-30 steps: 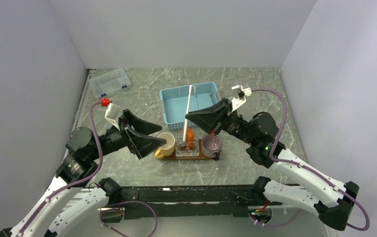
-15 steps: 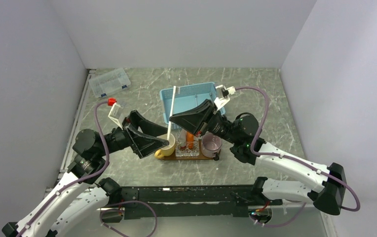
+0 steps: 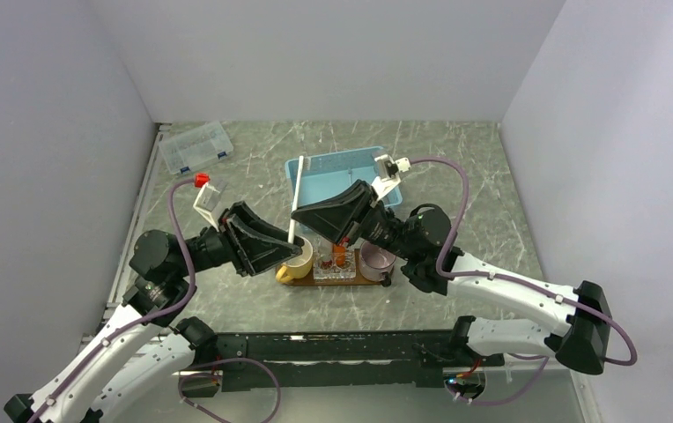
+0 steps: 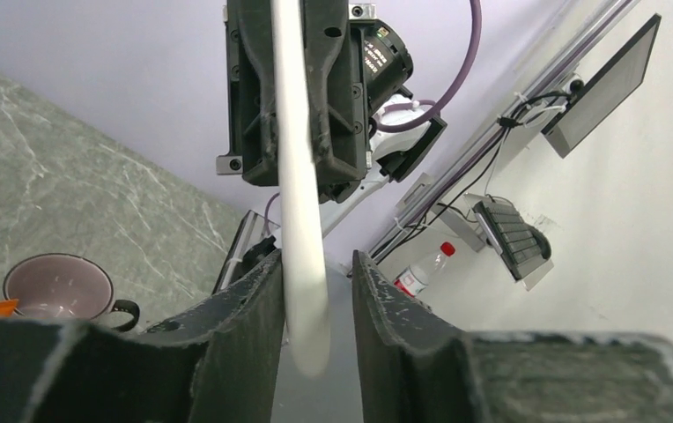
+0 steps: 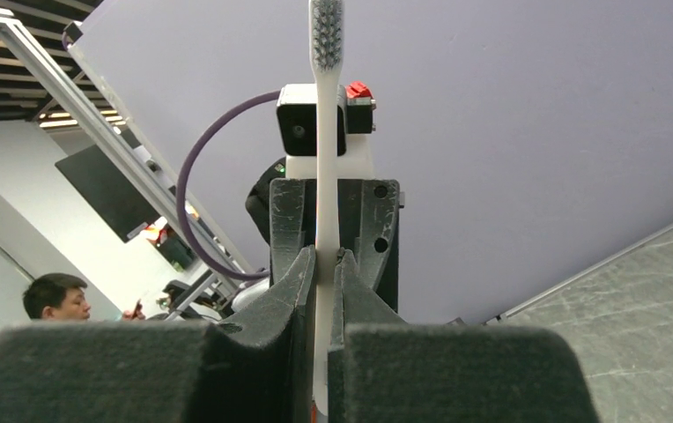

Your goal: Prepare toiletry sets of a toothbrush and toothpaste on the tray

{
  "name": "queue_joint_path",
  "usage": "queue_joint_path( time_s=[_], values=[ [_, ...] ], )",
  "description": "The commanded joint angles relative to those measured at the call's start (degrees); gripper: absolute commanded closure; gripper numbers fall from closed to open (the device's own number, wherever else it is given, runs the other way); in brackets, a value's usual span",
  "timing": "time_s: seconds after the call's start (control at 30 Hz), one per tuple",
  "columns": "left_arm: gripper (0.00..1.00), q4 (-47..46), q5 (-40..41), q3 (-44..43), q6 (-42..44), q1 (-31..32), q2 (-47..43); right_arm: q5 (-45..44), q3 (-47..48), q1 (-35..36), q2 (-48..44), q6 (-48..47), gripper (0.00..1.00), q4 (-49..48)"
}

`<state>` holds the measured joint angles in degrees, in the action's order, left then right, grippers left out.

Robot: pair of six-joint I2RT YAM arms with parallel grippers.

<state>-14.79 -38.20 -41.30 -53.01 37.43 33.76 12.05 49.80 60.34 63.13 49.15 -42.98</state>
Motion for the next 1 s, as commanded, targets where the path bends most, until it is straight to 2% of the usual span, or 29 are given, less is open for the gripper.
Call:
queue_joint_path(
  time_s=[0.0, 0.07, 0.13, 0.17, 0.3, 0.4, 0.47, 0.5, 0.57, 0.77, 0.97],
  values=[
    [0.69, -3.6, -2.0, -1.8, -1.1, -0.1, 0.5, -1.5, 3.1, 0.9, 0.5, -3.0, 1.0, -3.3],
    [0.8, -3.2, -2.1, -1.9, -1.0, 0.0, 0.5, -2.2, 3.0, 1.3, 0.4, -3.9, 1.0, -2.4],
    [0.99, -1.7, -1.7, -2.0, -0.2, 0.0, 0.3, -2.7, 2.7, 1.5, 0.4, -4.4, 1.0, -2.1],
    [1.0, -0.9, -1.4, -2.0, 0.3, 0.0, 0.1, -3.0, 2.5, 1.8, 0.3, -4.7, 1.0, -1.8],
    [1.0, 0.8, -1.7, -2.2, 1.2, -0.1, -0.2, -3.1, 2.4, 2.0, -0.4, -5.8, 1.0, 0.1],
    [1.0, 3.3, -1.7, -2.7, 2.6, 0.0, -0.8, -1.9, 3.2, 2.1, -1.9, -8.2, 0.68, 4.2],
    [1.0, 5.6, -1.8, -3.2, 4.3, 0.0, -1.4, -0.8, 4.4, 2.0, -3.3, -11.3, 0.55, 10.4],
    [1.0, 6.9, -2.0, -3.5, 5.1, 0.0, -1.7, -0.4, 4.9, 2.0, -4.5, -13.0, 0.52, 14.6],
    [1.0, 10.0, -1.7, -4.0, 7.3, -0.1, -2.4, 1.9, 5.3, 1.9, -6.2, -16.0, 0.48, 18.5],
    [1.0, 14.5, -4.3, -3.6, 11.9, 0.0, -3.1, 9.1, 11.0, 0.4, -9.2, -23.5, 0.48, 36.4],
    [1.0, 27.1, -9.8, -5.3, 20.4, 0.0, -3.3, 19.3, 21.6, -3.1, -8.4, -29.1, 0.46, 52.4]
  ],
)
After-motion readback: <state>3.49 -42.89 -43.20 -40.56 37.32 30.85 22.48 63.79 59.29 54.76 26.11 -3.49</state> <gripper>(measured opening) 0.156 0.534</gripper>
